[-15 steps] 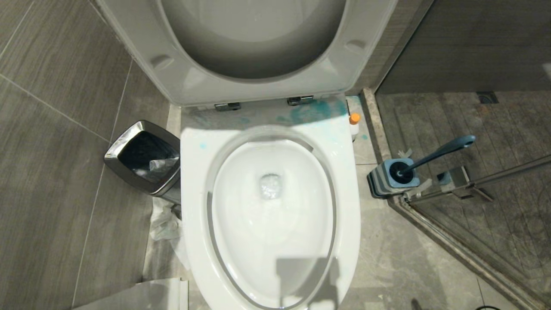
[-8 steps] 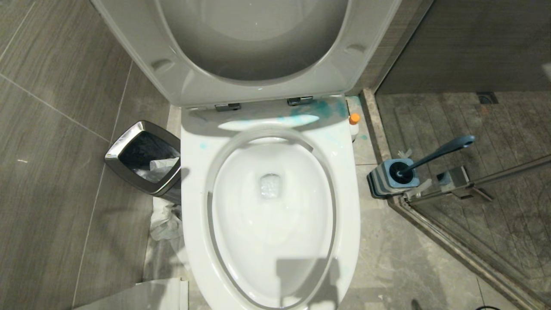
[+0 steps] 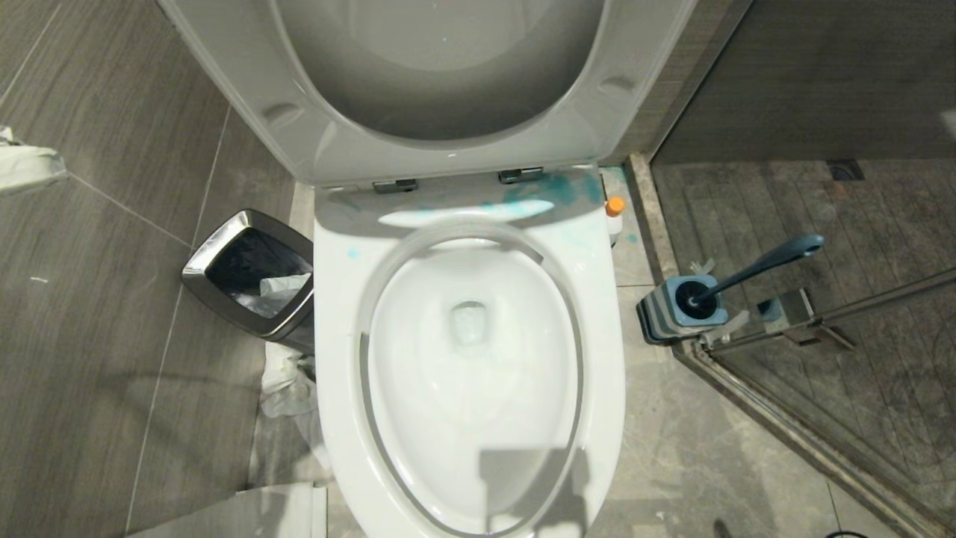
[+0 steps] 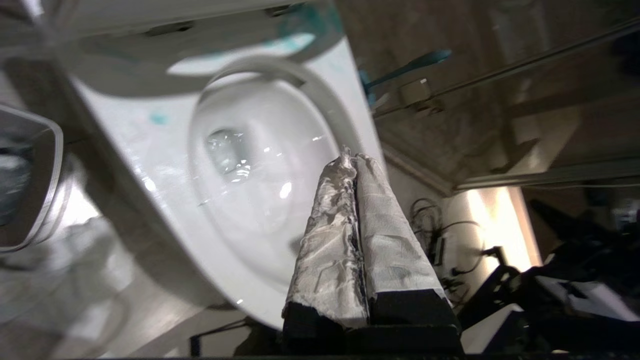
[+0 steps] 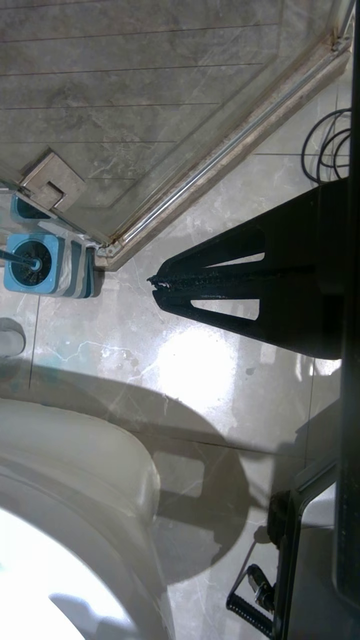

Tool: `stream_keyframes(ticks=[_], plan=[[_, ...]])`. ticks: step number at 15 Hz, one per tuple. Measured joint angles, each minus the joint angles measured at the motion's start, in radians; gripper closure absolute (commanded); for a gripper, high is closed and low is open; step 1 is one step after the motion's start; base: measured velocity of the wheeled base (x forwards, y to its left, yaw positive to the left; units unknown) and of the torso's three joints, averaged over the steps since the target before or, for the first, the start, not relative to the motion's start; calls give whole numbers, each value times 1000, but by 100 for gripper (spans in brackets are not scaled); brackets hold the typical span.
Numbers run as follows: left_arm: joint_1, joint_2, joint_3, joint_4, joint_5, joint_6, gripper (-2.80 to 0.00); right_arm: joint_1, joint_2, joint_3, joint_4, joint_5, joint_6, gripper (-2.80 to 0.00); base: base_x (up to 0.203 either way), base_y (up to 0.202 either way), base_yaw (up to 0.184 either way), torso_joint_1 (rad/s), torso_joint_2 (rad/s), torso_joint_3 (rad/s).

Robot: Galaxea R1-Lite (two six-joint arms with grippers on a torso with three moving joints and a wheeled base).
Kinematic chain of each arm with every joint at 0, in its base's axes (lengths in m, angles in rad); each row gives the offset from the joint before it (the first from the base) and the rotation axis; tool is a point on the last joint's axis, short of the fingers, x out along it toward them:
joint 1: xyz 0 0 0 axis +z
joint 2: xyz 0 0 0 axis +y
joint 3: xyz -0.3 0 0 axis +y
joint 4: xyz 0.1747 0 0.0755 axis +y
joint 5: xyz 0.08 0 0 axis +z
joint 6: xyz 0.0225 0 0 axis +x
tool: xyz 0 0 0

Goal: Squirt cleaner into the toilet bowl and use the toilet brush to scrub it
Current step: Close the toilet lid

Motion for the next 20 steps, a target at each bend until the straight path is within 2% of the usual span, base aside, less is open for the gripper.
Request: stream_keyframes(ticks=[1, 3, 5, 15, 18, 20], plan=[[16, 20, -51, 78, 16, 42, 0, 0, 0, 0, 0, 0, 0, 0, 0, 0, 0, 0, 0, 0], [34, 59, -106, 178, 71, 67, 0, 0, 0, 0, 0, 0, 0, 0, 0, 0, 0, 0, 0, 0], [39, 86, -122, 186, 124, 68, 0, 0, 0, 0, 0, 1, 0, 0, 0, 0, 0, 5, -1, 103], [42, 148, -182, 188, 129, 73, 0, 0, 0, 0, 0, 0, -1, 0, 0, 0, 0, 1, -1, 156], [45, 204, -275, 222, 128, 72, 0, 0, 0, 0, 0, 0, 0, 0, 0, 0, 0, 0, 0, 0], [55, 287, -407, 229, 127, 83, 0, 0, 0, 0, 0, 0, 0, 0, 0, 0, 0, 0, 0, 0]])
